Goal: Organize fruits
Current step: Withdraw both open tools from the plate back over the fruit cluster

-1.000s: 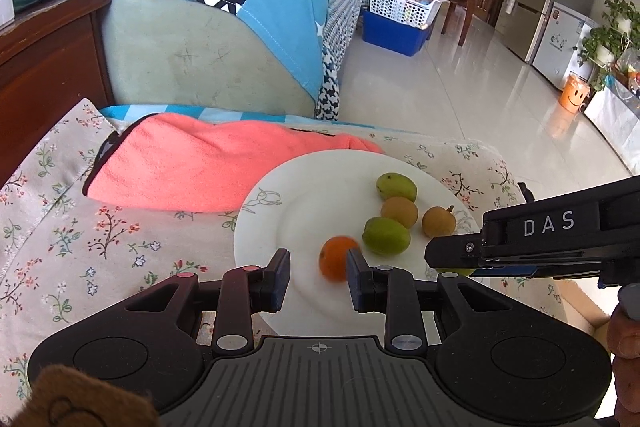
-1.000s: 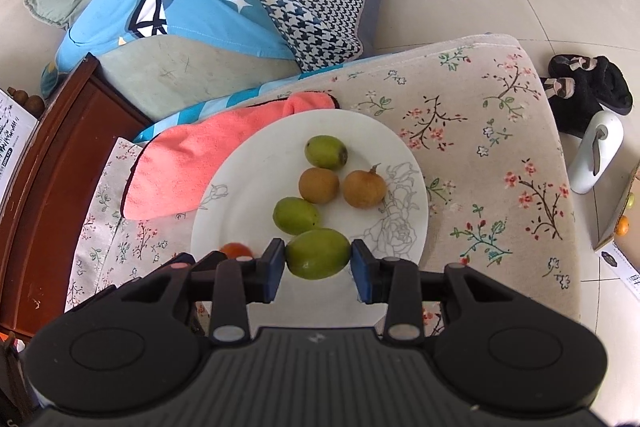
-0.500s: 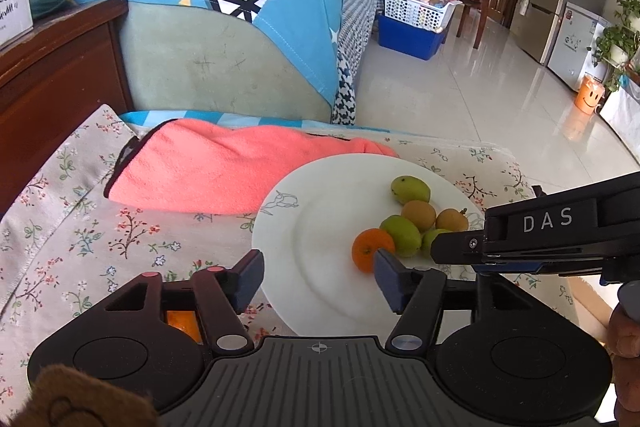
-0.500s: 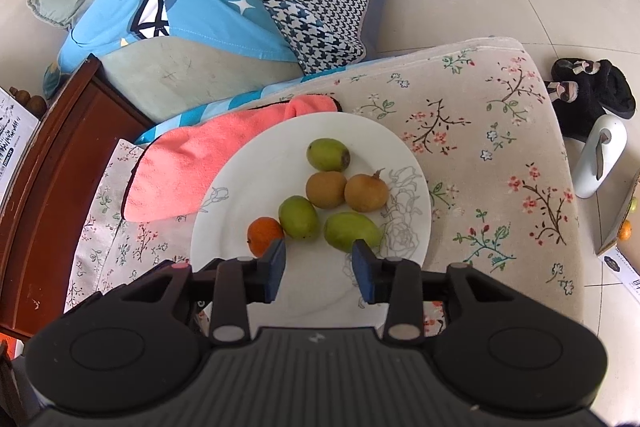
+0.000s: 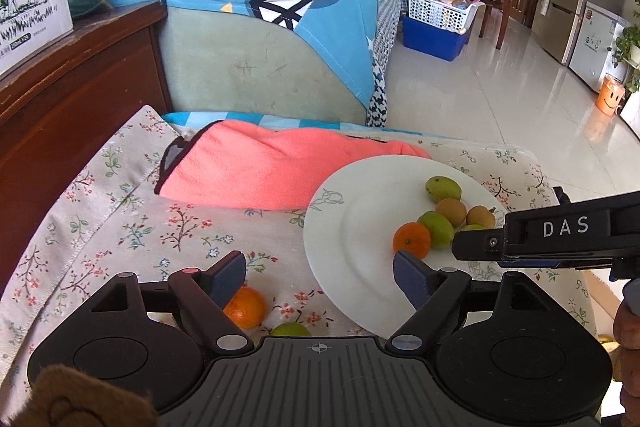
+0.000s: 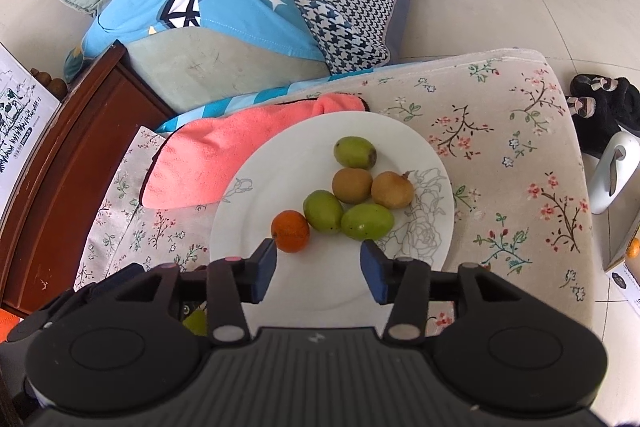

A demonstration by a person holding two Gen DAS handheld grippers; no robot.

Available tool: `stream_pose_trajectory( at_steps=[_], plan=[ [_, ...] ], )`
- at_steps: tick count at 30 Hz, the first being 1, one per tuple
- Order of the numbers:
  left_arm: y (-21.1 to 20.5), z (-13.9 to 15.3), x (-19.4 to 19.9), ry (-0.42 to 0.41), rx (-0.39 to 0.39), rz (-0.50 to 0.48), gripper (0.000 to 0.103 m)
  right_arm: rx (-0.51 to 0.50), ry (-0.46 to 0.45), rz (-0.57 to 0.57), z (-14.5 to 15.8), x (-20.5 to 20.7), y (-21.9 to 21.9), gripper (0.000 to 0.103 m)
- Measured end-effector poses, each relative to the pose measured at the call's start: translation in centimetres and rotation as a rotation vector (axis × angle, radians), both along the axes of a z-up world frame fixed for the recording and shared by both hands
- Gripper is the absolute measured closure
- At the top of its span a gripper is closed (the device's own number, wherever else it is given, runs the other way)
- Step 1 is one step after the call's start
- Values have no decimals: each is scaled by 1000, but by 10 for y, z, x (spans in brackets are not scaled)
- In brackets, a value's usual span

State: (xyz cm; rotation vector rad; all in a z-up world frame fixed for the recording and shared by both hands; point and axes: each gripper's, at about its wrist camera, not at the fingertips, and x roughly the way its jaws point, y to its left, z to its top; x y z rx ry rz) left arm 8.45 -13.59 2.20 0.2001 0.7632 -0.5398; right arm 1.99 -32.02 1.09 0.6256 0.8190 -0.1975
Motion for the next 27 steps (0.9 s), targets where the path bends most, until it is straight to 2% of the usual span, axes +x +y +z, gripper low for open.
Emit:
stream_pose_trajectory(
  at_steps=[12,16,27],
  plan=[
    [59,15,10,41,-59,132,19,-68,-3,110,3,-1,28,52],
    [74,14,8,51,-59,163,18,-127,-14,172,6,-2,45,51],
    [104,7,-9,79,-55,211,18,-184,-37,348,2,-15,93,51]
  ],
)
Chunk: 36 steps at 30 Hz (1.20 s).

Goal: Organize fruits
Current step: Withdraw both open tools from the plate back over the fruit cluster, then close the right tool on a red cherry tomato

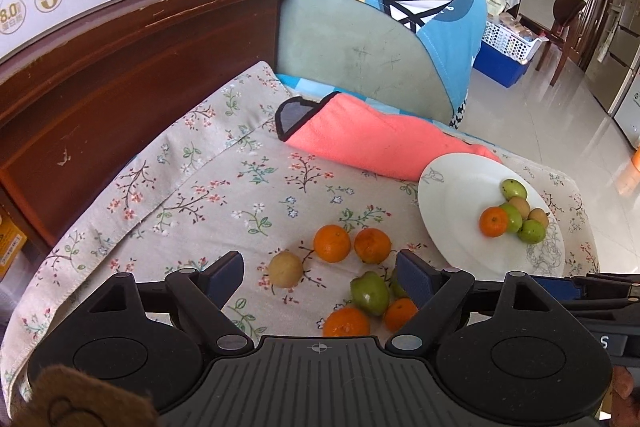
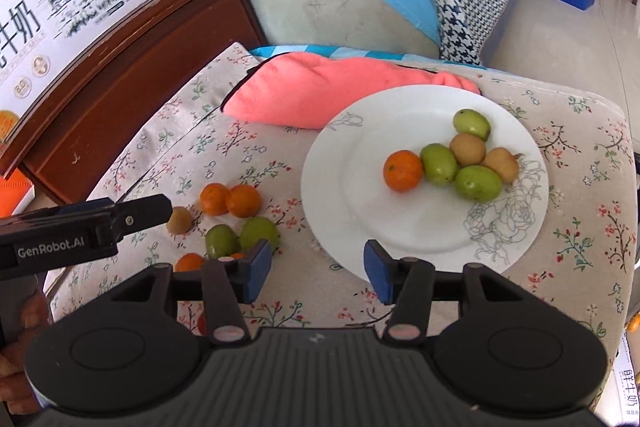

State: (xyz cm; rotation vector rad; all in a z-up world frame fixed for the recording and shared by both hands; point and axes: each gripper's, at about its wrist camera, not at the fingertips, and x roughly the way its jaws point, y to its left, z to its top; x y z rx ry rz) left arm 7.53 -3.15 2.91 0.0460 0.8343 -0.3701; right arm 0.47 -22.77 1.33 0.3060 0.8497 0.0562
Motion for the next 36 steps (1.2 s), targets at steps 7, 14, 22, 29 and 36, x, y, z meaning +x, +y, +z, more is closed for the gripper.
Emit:
stream_pose_trajectory(
  at_steps=[7,14,22,29,36],
  plan=[
    [17,-13,-6,47,10,34,18,-15,-13,167,-7,-11,34,51],
    [20,-20,-3,88,26,44,18,-59,-38,298,-13,-14,59,51],
    [21,-25,0,117,44,52,18,-127,-42,363,-23,-10,75,51],
    [22,-28,2,143,39,58,18,-165,-42,395,-31,-4,83,52],
    [21,-30,2,154,26,51,18,-212,-51,412,-35,-2,90,56]
  ],
)
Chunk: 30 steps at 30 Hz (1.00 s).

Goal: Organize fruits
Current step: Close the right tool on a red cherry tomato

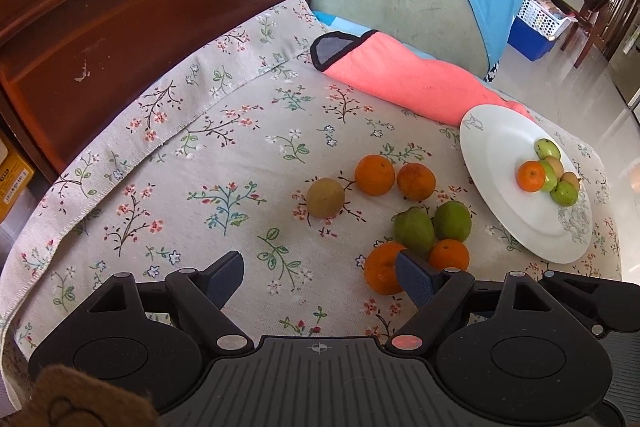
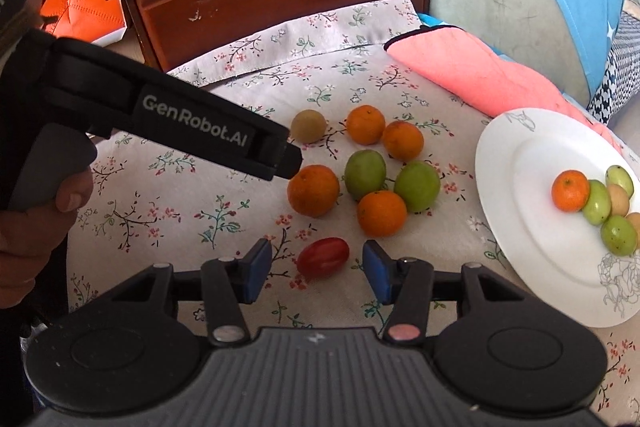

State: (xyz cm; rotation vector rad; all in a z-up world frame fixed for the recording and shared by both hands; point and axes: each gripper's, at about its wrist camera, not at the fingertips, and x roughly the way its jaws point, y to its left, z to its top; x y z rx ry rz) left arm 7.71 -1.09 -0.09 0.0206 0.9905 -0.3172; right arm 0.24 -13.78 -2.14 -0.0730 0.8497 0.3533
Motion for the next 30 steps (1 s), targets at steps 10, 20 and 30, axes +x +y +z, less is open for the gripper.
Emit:
stream_pose_trajectory(
  at_steps=[10,20,30],
  plan=[
    [-9,-4,-6,-1,2,-46,18,-1,5,10,1,-7,-2,82],
    [-21,-7,-12,-26,29,-76,19,38,14,-6,3,-13,-12,79],
    [-20,-12,-8,-24,17,-54,21,23,-7,-21,-1,-7,0,66]
  ],
)
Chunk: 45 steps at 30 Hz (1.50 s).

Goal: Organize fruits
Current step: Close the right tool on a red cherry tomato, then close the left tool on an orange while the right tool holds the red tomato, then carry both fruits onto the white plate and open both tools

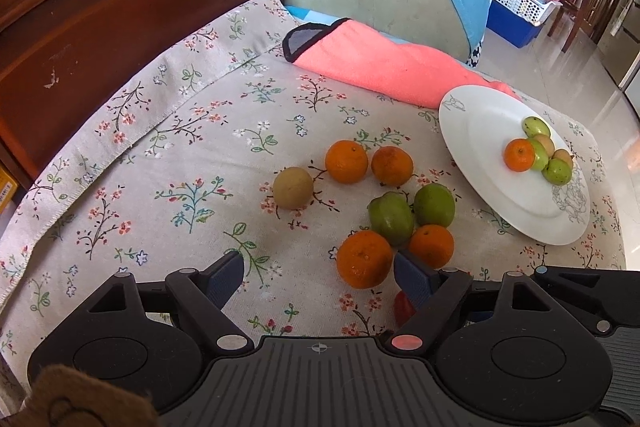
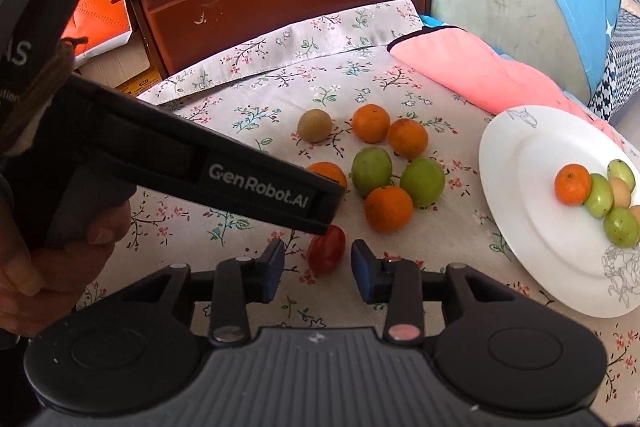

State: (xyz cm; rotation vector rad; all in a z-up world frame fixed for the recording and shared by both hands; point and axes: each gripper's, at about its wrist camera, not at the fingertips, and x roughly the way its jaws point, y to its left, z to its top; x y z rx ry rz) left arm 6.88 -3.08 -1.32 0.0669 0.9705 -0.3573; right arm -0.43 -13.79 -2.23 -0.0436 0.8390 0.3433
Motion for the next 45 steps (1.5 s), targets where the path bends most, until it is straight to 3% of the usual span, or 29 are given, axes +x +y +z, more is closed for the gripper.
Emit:
stream_pose_trajectory(
  at_steps=[3,7,13,19,27,33,38,45],
  plan=[
    [0,0,0,0,-5,2,21,6,3,-19,-3,2,1,67],
    [0,-2,0,-3,-6,-5,24,-19,3,-28,-2,2,0,82],
    [-6,-5,-3,-3,-7,-41,35,-16,25,-53,0,-2,-10,83],
    [-13,-11,-5,-23,29,-57,37,-20,28,-113,3,-6,-26,82],
    [-25,-14,-8,-65,57,-93,52,1,36,-174,6,-8,-44,82],
    [-29,-14,-12,-105,64,-115,74,27,44,-192,7,-6,-48,82],
    [-24,-9,-12,-104,21,-91,74,46,55,-206,7,-4,-51,82],
    [-23,11,-17,-166,-1,-81,74,83,29,-225,17,-5,-58,82]
  ],
)
